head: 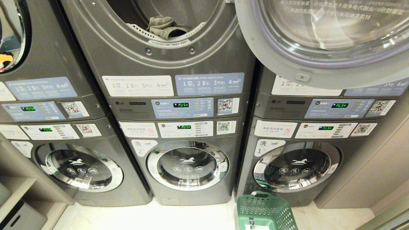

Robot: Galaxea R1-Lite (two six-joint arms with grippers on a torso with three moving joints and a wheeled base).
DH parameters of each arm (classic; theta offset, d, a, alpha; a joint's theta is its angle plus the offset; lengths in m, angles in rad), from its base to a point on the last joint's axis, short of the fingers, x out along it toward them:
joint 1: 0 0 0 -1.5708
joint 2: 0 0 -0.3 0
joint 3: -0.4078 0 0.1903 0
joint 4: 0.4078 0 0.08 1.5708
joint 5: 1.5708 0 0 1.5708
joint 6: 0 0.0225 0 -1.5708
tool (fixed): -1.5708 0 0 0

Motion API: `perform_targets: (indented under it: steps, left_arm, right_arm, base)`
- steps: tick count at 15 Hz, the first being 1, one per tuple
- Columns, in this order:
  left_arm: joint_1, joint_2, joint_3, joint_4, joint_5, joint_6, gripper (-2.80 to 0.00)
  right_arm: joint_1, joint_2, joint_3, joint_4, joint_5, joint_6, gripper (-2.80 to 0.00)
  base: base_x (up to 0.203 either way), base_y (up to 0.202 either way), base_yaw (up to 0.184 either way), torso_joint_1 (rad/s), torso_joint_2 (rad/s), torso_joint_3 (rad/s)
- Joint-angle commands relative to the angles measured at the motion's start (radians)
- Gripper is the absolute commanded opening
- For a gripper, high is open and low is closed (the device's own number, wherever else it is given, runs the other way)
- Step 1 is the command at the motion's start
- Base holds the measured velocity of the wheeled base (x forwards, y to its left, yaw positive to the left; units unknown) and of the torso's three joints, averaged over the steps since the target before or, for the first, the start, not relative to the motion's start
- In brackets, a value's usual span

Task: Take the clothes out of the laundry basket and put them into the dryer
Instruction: Close the dryer

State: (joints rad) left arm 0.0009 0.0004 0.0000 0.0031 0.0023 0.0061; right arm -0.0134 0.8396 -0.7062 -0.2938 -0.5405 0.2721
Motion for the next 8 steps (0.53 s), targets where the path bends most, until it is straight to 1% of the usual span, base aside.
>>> perform_targets:
  steps: [1,2,4,6,8]
  left_arm:
    - [0.001,0.000,0.000,0.000,0.001,0.000,-2.80]
    - [0.001,0.000,0.000,0.000,0.001,0.000,-2.80]
    - [0.001,0.000,0.000,0.000,0.001,0.000,-2.80]
    - [0.001,0.000,0.000,0.000,0.001,0.000,-2.80]
    - [0.001,0.000,0.000,0.000,0.001,0.000,-2.80]
  right_arm:
    - [-0.018,0.083,0.015,-0.001,0.035,0.101,-2.80]
    - [-0.048,0.114,0.021,-0.001,0.061,0.127,-2.80]
    - [-0.132,0.165,0.016,-0.010,0.111,0.150,-2.80]
    - [-0.211,0.193,0.038,-0.065,0.193,0.158,-2.80]
    - [-0.321,0.270,0.069,-0.156,0.274,0.173,-2.80]
  base:
    - [0.000,0.000,0.000,0.000,0.00,0.000]
    - [0.000,0.000,0.000,0.000,0.00,0.000]
    - [0.000,0.000,0.000,0.000,0.00,0.000]
    - [0.000,0.000,0.000,0.000,0.00,0.000]
    - [0.000,0.000,0.000,0.000,0.00,0.000]
